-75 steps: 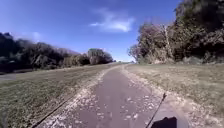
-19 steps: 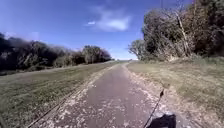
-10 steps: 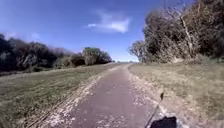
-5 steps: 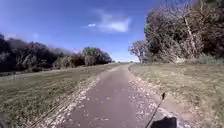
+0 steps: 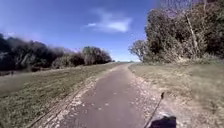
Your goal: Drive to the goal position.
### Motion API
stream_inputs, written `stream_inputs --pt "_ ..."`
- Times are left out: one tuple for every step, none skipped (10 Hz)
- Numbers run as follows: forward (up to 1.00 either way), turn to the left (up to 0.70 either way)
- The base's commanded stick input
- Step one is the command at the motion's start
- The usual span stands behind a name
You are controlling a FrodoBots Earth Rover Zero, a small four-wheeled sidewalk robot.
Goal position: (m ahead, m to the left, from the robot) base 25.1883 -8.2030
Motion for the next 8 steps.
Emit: stream_inputs --pt "0.5 0.0" --pt "0.5 0.0" --pt "0.5 0.0" --pt "0.5 0.0" --pt "0.5 0.0" --pt "0.5 0.0" --pt "0.5 0.0" --pt "0.5 0.0"
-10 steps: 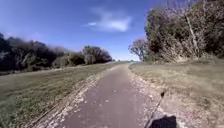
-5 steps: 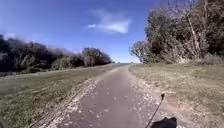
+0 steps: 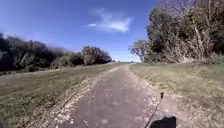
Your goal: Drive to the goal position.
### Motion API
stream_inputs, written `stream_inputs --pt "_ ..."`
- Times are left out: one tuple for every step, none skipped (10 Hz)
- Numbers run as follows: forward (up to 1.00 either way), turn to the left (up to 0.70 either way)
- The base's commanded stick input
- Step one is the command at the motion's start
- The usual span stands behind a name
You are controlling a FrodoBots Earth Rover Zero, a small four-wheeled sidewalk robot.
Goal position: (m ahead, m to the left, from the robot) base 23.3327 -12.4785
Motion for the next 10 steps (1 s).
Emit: stream_inputs --pt "0.5 0.0" --pt "0.5 0.0" --pt "0.5 0.0" --pt "0.5 0.0" --pt "0.5 0.0" --pt "0.5 0.0" --pt "0.5 0.0" --pt "0.5 0.0" --pt "0.5 0.0" --pt "0.5 0.0"
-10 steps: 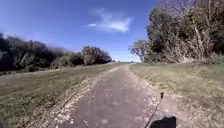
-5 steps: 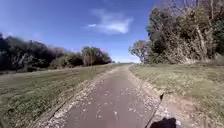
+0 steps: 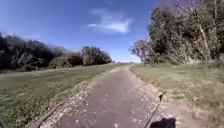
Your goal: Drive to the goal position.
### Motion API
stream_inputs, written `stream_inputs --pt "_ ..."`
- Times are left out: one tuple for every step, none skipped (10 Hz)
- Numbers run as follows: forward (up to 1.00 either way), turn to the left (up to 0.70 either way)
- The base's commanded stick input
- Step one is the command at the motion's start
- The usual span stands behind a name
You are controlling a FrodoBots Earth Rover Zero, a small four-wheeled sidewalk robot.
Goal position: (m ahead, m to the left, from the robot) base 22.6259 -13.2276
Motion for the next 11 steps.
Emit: stream_inputs --pt "0.5 0.0" --pt "0.5 0.0" --pt "0.5 0.0" --pt "0.5 0.0" --pt "0.5 0.0" --pt "0.5 0.0" --pt "0.5 0.0" --pt "0.5 0.0" --pt "0.5 0.0" --pt "0.5 0.0" --pt "0.5 0.0"
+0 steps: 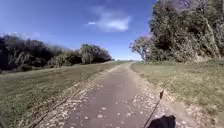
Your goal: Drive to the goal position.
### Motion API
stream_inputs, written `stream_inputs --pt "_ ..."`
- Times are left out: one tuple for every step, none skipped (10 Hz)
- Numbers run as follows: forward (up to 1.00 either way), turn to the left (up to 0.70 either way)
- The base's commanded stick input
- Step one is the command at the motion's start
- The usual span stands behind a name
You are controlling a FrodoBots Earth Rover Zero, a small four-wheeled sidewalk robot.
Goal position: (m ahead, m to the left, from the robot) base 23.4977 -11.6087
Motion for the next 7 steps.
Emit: stream_inputs --pt "0.5 0.0" --pt "0.5 0.0" --pt "0.5 0.0" --pt "0.5 0.0" --pt "0.5 0.0" --pt "0.5 0.0" --pt "0.5 0.0"
